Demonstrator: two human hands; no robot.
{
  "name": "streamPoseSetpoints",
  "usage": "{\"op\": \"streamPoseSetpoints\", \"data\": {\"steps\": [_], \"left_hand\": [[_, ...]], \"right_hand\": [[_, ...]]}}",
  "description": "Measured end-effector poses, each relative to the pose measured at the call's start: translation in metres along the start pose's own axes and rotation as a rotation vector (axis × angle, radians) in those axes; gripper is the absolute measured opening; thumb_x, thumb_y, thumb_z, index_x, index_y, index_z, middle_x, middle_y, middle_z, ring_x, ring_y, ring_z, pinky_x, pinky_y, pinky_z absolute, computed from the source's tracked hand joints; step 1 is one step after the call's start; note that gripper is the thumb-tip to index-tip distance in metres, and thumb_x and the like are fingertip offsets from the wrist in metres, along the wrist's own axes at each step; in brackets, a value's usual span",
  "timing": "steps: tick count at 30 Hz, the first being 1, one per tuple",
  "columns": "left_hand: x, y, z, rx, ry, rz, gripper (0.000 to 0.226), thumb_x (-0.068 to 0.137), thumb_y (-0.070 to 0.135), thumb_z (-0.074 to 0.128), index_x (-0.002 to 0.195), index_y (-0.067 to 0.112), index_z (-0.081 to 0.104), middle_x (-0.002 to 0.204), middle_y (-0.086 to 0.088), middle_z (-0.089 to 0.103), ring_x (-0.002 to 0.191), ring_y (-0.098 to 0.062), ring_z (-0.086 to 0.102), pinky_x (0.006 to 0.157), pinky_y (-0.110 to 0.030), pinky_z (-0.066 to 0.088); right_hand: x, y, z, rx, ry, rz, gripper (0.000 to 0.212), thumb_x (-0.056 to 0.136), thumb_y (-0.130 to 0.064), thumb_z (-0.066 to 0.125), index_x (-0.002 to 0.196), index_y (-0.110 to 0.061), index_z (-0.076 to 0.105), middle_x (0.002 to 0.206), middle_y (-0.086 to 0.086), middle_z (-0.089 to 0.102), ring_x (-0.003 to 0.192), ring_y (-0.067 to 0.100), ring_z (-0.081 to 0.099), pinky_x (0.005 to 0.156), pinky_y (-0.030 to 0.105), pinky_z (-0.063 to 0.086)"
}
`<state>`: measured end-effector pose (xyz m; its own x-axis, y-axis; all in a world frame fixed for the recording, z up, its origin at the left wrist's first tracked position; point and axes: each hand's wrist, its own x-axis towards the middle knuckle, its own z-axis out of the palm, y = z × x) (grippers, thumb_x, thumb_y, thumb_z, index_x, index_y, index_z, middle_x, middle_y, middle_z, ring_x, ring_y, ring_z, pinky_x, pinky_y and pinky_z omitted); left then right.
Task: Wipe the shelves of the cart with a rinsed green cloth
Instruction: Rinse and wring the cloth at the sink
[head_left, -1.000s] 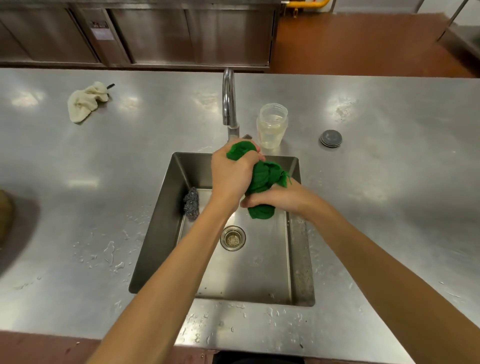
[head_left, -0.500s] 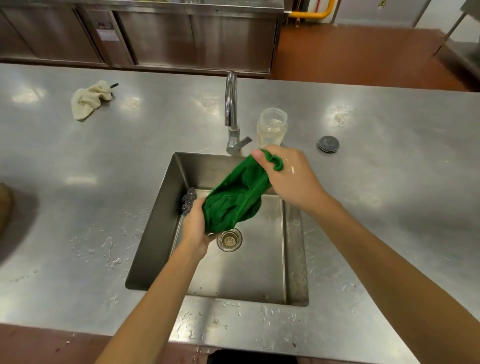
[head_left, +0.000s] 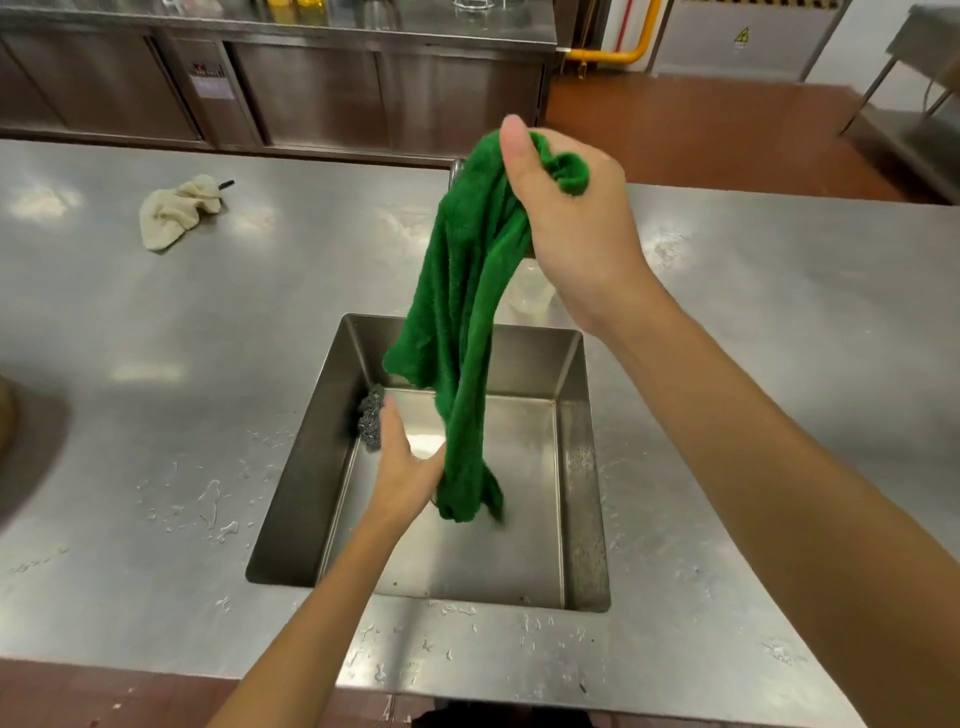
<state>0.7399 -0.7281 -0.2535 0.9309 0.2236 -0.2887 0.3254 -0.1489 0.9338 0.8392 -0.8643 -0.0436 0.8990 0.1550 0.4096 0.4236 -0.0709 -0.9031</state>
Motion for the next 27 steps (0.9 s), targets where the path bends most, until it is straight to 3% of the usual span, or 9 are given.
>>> {"op": "streamPoseSetpoints", "data": {"steps": [2,4,7,12,15,18,21,24,27], "left_hand": [[-0.004,0.007,0.002,-0.063,-0.146,0.043,0.072,0.086,0.073,0.054,0.147,0.039,0.032,0.137,0.033,0.045,0.116,0.028,0.046,0.113,-0.019,0.035],[-0.002,0.008,0.005,-0.119,-0.220,0.008,0.086,0.068,0.097,0.042,0.132,0.040,0.049,0.128,0.030,0.058,0.113,0.021,0.055,0.113,-0.022,0.039],[0.001,0.019,0.010,-0.141,-0.206,0.063,0.085,0.066,0.097,0.047,0.118,0.031,0.061,0.110,0.020,0.074,0.103,0.008,0.067,0.090,-0.016,0.054],[0.008,0.053,0.007,-0.548,-0.109,-0.058,0.090,0.093,0.076,0.016,0.134,0.009,0.060,0.122,-0.012,0.073,0.113,-0.025,0.071,0.082,-0.031,0.061],[0.008,0.073,0.006,-0.565,-0.097,-0.113,0.080,0.097,0.073,0.021,0.146,0.015,0.045,0.133,-0.013,0.062,0.121,-0.029,0.064,0.093,-0.044,0.057],[0.003,0.092,0.019,-0.508,-0.229,-0.064,0.073,0.097,0.068,0.030,0.151,0.021,0.042,0.151,-0.010,0.047,0.138,-0.029,0.049,0.116,-0.056,0.037],[0.000,0.109,0.031,-0.447,-0.292,-0.020,0.077,0.086,0.071,0.041,0.149,0.025,0.044,0.153,-0.010,0.045,0.140,-0.029,0.046,0.120,-0.056,0.033],[0.001,0.115,0.034,-0.366,-0.319,-0.018,0.084,0.087,0.077,0.042,0.155,0.028,0.037,0.157,-0.022,0.040,0.143,-0.035,0.044,0.121,-0.055,0.031],[0.008,0.117,0.022,-0.292,-0.305,0.032,0.078,0.093,0.075,0.036,0.154,0.026,0.038,0.154,-0.023,0.044,0.139,-0.035,0.049,0.119,-0.056,0.035]], "right_hand": [[-0.002,-0.002,-0.001,0.011,-0.014,0.018,0.046,0.104,-0.032,0.049,0.091,0.011,0.063,0.089,0.034,0.061,0.086,0.045,0.061,0.083,0.055,0.053],[-0.006,-0.002,-0.005,0.099,0.015,0.069,0.046,0.104,-0.031,0.049,0.092,0.011,0.062,0.091,0.034,0.063,0.092,0.047,0.063,0.085,0.059,0.054],[-0.007,0.000,-0.028,0.282,0.138,0.162,0.037,0.105,-0.028,0.048,0.085,-0.004,0.068,0.086,0.019,0.070,0.090,0.034,0.070,0.089,0.056,0.057],[-0.031,0.048,-0.103,0.193,0.458,0.388,0.024,0.101,-0.028,0.058,0.090,-0.011,0.069,0.087,0.005,0.074,0.086,0.020,0.073,0.084,0.044,0.061],[-0.076,0.106,-0.124,-0.060,0.334,0.650,0.019,0.094,-0.033,0.067,0.094,-0.015,0.072,0.095,0.011,0.075,0.088,0.023,0.074,0.086,0.050,0.060],[-0.115,0.126,-0.105,-0.336,0.000,0.892,0.077,0.072,-0.076,0.065,0.115,-0.013,0.070,0.118,0.014,0.071,0.108,0.030,0.068,0.099,0.053,0.053],[-0.135,0.113,-0.073,-0.397,-0.268,0.917,0.126,0.061,-0.095,0.049,0.159,-0.021,0.019,0.165,0.004,0.021,0.150,0.027,0.027,0.121,0.048,0.026],[-0.135,0.102,-0.046,0.001,-0.428,0.540,0.110,0.064,-0.052,0.088,0.152,-0.038,0.023,0.153,-0.007,0.042,0.140,0.007,0.043,0.111,0.032,0.042],[-0.124,0.117,-0.027,-0.032,-0.326,0.408,0.089,0.071,-0.019,0.090,0.144,-0.028,0.040,0.130,-0.010,0.062,0.120,0.003,0.060,0.100,0.028,0.051]]}}
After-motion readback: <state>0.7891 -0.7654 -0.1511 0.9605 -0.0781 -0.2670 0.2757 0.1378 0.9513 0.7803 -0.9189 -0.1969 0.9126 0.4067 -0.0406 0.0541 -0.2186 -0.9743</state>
